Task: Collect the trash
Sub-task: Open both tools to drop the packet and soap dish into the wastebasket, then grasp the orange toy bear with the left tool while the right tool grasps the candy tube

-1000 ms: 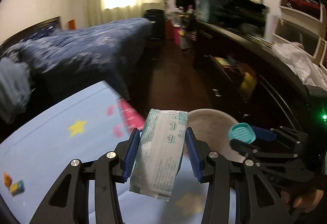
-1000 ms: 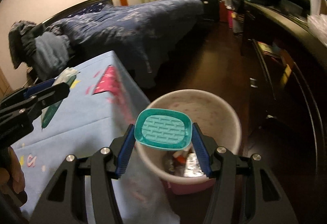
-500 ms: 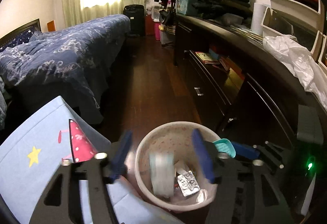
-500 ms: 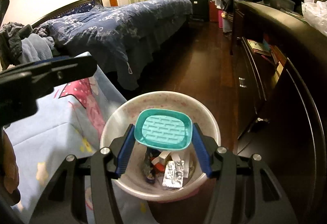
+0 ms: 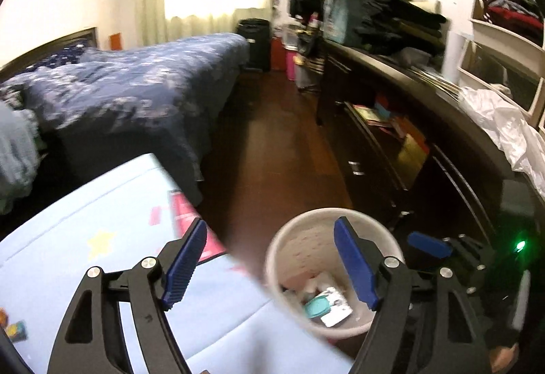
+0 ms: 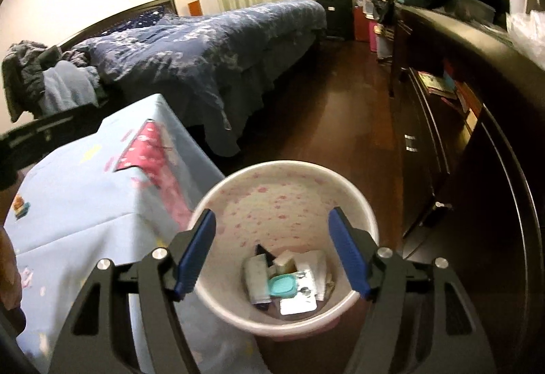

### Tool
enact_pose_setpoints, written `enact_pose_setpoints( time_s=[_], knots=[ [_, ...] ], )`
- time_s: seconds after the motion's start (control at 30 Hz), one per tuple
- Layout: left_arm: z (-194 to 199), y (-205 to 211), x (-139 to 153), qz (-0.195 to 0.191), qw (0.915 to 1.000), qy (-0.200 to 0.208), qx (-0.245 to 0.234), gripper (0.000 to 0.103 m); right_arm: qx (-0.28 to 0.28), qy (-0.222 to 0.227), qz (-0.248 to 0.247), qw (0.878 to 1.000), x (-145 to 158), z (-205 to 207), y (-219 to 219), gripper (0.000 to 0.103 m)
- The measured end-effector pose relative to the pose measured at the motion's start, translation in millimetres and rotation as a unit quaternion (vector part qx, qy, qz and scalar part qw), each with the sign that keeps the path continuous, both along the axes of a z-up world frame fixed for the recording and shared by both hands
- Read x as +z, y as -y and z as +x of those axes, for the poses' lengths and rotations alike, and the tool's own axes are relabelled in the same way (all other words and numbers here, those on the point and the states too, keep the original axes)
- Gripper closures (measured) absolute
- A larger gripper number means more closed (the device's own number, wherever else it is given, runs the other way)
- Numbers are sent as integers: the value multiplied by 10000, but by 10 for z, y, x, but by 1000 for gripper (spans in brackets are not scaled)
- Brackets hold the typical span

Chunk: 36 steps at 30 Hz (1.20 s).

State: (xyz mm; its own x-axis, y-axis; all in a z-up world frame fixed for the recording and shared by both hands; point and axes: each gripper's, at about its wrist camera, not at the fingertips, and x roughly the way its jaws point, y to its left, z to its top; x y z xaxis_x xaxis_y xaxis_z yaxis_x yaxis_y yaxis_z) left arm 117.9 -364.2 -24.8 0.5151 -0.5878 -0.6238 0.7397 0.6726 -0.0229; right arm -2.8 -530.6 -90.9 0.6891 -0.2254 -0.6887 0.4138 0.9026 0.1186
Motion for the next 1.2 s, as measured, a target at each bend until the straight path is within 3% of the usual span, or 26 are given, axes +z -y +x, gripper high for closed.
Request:
enact_pose_setpoints(
  time_s=[0.17,0.37,0.6,0.7,0.9,1.2],
  knots=[
    [28,-691,53,100,9971,194,735,20,571,168,-30,9982,250,17,-527,26],
    [160,-1709,-4,283,9819,216,1858,13,1459,174,13,9891,395,199,-1308,22],
    [628,-2836,-144,445,9475,29,3166,13,2394,-53,-95,9709,416,525,-2235,22],
    [856,-3129,-220,506,9357,-89,3492,13,2672,-88,-169,9635,442,635,-2538,22],
    [1203,-3363,-412,621,9263,-339,3700,15,2961,-119,-205,9549,471,831,-2877,22],
    [1434,-3454,-566,622,9219,-544,3784,23,3174,-157,-223,9479,471,1000,-3077,22]
  ],
)
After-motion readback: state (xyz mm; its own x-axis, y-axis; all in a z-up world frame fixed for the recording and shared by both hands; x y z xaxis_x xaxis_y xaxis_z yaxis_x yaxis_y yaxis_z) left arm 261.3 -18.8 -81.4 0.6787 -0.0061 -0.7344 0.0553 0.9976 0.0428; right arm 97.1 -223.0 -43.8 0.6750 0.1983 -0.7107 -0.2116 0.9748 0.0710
